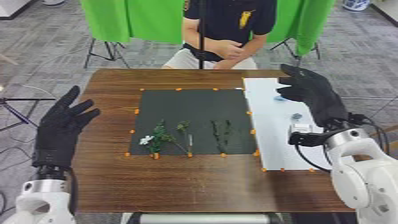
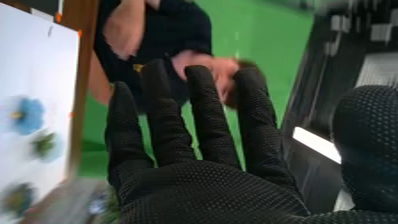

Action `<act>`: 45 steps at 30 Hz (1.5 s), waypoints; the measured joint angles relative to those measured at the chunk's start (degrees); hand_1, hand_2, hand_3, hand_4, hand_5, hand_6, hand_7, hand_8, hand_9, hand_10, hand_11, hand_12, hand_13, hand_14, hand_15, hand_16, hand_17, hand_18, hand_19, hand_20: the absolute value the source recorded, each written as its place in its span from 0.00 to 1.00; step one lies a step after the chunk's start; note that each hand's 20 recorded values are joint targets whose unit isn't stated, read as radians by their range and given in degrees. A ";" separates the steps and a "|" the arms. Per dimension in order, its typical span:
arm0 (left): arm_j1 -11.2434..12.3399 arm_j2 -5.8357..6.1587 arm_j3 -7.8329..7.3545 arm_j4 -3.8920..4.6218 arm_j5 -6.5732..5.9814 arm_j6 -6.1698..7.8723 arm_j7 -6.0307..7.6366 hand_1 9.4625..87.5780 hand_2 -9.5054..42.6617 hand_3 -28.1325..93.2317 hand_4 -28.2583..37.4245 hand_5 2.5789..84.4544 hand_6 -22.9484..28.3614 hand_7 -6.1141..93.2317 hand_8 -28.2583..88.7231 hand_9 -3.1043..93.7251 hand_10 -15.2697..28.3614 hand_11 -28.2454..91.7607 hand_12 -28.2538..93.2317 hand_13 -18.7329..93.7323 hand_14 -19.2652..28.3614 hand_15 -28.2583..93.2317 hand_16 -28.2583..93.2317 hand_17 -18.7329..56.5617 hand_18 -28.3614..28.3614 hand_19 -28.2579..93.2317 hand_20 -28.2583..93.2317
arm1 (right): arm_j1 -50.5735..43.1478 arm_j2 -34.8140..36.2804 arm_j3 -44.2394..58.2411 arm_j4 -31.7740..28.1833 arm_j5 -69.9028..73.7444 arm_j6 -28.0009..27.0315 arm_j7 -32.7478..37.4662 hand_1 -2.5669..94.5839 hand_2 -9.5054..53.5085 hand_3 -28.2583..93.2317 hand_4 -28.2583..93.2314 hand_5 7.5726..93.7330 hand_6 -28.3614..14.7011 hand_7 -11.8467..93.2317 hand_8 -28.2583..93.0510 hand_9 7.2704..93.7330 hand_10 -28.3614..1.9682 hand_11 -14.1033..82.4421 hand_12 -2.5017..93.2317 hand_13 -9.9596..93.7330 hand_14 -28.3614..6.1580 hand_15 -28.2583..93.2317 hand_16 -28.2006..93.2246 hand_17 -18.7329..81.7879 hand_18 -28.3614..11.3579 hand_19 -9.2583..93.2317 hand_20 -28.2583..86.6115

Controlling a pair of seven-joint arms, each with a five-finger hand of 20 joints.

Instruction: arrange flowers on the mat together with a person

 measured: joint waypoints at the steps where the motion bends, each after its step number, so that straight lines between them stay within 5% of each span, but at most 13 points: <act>1: 0.14 0.00 0.14 0.09 -0.11 0.03 0.07 0.17 0.26 0.88 0.01 0.42 0.51 0.17 0.16 0.44 0.75 0.41 0.32 0.44 0.97 0.62 0.17 0.14 0.92 0.62 0.37 | -1.63 0.57 -0.01 0.17 2.64 1.74 -2.04 0.16 0.33 0.83 0.00 0.35 0.71 0.23 0.14 0.41 0.49 0.22 0.17 0.42 0.28 0.40 0.36 0.21 0.06 0.54 0.35; 9: 0.16 -0.55 1.09 0.63 -0.01 -0.07 -0.87 0.18 0.26 0.88 0.01 0.42 0.51 0.17 0.16 0.44 0.75 0.41 0.32 0.44 0.97 0.62 0.18 0.14 0.92 0.62 0.37 | -9.11 0.14 0.56 1.79 19.93 -2.71 -2.06 0.12 0.36 0.85 0.00 0.33 0.75 0.23 0.13 0.40 0.59 0.20 0.16 0.40 0.29 0.38 0.38 0.19 0.07 0.54 0.35; 45: 0.69 -1.89 0.97 0.64 0.75 -0.21 -2.26 0.18 0.26 0.88 0.02 0.41 0.51 0.18 0.16 0.44 0.76 0.42 0.32 0.43 0.98 0.63 0.17 0.14 0.92 0.63 0.37 | -9.68 -1.23 -0.04 2.77 18.65 1.61 -1.80 0.13 0.33 0.88 0.00 0.35 0.75 0.24 0.14 0.41 0.56 0.21 0.17 0.42 0.28 0.42 0.38 0.20 0.06 0.56 0.38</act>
